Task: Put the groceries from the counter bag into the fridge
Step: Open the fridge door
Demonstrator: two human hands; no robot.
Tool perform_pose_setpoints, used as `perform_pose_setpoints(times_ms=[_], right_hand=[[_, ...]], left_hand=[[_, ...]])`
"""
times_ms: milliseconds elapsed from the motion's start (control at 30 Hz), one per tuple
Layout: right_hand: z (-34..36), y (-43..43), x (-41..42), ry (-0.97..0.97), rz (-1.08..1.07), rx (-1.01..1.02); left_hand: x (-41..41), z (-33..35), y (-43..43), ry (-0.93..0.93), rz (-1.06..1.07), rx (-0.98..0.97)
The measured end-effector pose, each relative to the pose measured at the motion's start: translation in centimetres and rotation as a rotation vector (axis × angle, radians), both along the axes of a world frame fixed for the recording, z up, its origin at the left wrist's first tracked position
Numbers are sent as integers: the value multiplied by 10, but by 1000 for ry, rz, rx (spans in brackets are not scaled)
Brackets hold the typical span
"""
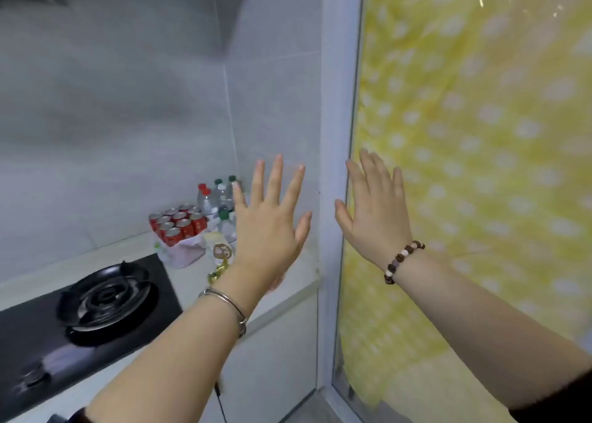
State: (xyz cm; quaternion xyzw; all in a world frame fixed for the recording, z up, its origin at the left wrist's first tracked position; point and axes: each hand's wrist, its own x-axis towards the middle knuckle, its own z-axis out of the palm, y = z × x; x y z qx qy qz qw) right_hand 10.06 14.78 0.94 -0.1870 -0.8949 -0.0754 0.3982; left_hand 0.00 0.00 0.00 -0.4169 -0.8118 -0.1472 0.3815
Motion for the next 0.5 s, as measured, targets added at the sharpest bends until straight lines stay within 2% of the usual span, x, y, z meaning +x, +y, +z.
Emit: perform_pose_setpoints(times_ms=[67, 300, 500], right_hand=[[-1, 18, 3, -4, -87, -17], [-3, 93, 40, -16, -434, 52], [10, 116, 108, 16, -817, 73]], left_hand=[[-6, 1, 27, -71, -98, 26], [-11, -2, 153, -46, -468, -24], [32, 14, 244, 27, -850, -55]])
